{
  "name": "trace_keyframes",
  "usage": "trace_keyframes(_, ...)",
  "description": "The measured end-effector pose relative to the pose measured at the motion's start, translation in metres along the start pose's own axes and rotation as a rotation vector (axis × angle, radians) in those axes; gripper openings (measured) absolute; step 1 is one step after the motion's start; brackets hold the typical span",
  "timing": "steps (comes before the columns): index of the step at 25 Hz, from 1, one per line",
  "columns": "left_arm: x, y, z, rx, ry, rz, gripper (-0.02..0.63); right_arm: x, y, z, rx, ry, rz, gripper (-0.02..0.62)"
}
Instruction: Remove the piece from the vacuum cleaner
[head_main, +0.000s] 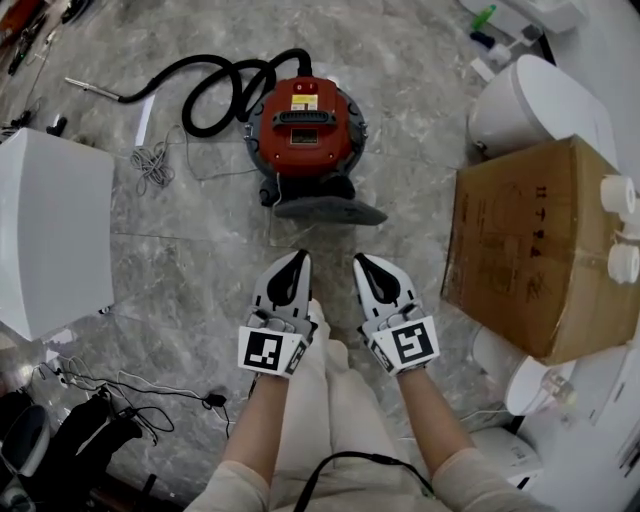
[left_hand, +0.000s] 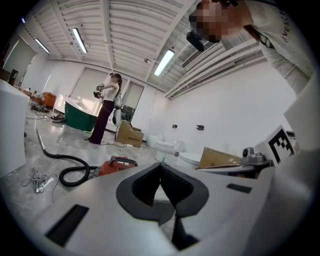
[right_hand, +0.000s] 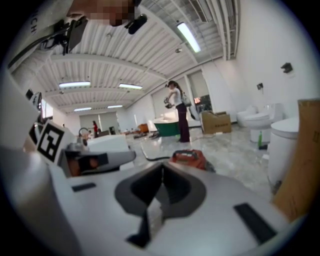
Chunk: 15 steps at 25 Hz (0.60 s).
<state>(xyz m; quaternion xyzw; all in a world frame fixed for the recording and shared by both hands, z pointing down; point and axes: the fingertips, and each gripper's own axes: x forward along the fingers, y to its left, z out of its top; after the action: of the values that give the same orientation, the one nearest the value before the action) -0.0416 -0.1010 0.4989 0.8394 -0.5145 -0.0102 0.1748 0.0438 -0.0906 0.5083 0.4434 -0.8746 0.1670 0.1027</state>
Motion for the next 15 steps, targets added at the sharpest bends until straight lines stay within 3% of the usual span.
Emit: trace_keyframes(15,0.039,0.027,-0.071,0.002,0.025,-0.021,0.023,0.05,-0.034,-0.073,-0.022,0.1,0.053,0.014)
